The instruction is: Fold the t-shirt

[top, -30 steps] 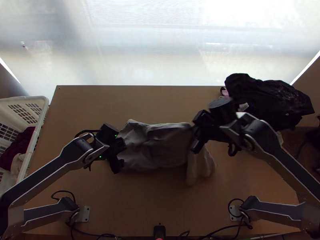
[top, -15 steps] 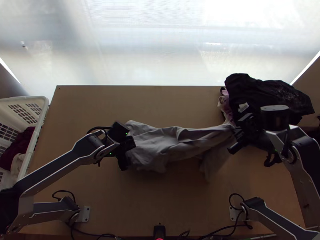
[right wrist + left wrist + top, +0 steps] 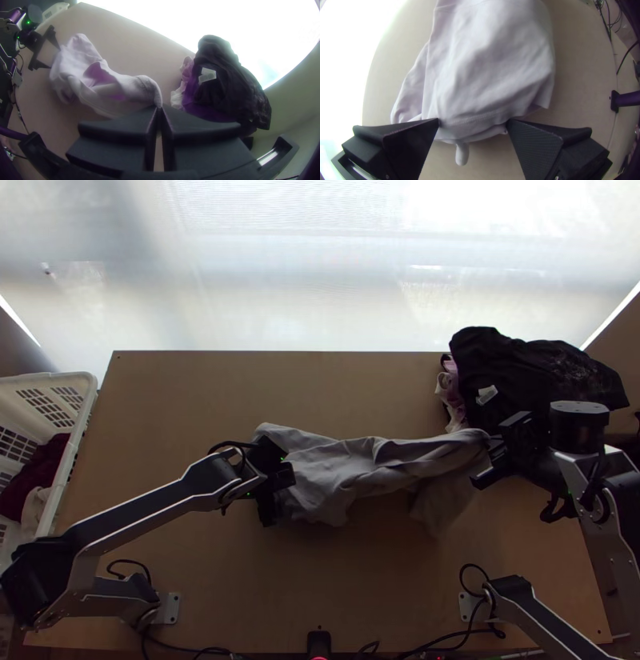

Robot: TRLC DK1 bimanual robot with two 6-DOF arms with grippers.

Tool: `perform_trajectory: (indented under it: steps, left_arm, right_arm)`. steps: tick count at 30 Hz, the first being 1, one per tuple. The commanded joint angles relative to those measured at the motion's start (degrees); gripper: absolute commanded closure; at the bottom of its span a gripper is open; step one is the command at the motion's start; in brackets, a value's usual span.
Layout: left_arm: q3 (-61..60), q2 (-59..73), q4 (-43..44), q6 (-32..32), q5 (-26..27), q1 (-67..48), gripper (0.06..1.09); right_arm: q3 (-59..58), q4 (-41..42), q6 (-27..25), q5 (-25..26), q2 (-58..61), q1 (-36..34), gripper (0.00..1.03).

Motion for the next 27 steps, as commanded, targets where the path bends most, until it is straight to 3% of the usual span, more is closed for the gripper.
perform_trajectory:
  steps: [1,3,4,6,7,16,27]
  left_arm:
    - [-1.4,5.0,7.1,2.0,-2.4,1.0,0.12]
    - [-2.8,6.0,11.3,4.0,-4.1,0.8,0.25]
    - [-2.8,6.3,12.5,4.4,-4.1,1.0,0.38]
    - [-1.9,7.2,13.2,4.3,-4.0,1.6,0.8]
    - [-1.3,7.2,13.4,4.0,-3.9,2.2,0.88]
    - [18.9,-5.8,-6.3,0.2,0.8,9.6,0.91]
    - [42.9,-14.9,-19.2,-0.5,1.5,19.7,0.91]
  right_arm:
    - [-2.1,0.5,0.9,-0.1,-1.9,-0.4,1.0]
    - [-2.0,0.5,1.5,-0.1,-2.0,0.0,1.0]
    - [-1.9,0.5,1.7,-0.1,-2.0,0.3,1.0]
    - [-1.7,0.5,1.8,-0.1,-1.8,0.4,1.0]
    - [-1.6,0.4,1.9,-0.1,-1.7,0.4,1.0]
    - [0.1,-2.5,4.7,-0.2,-1.5,9.9,1.0]
    - [3.5,-2.9,5.0,-4.5,-0.9,11.7,1.0]
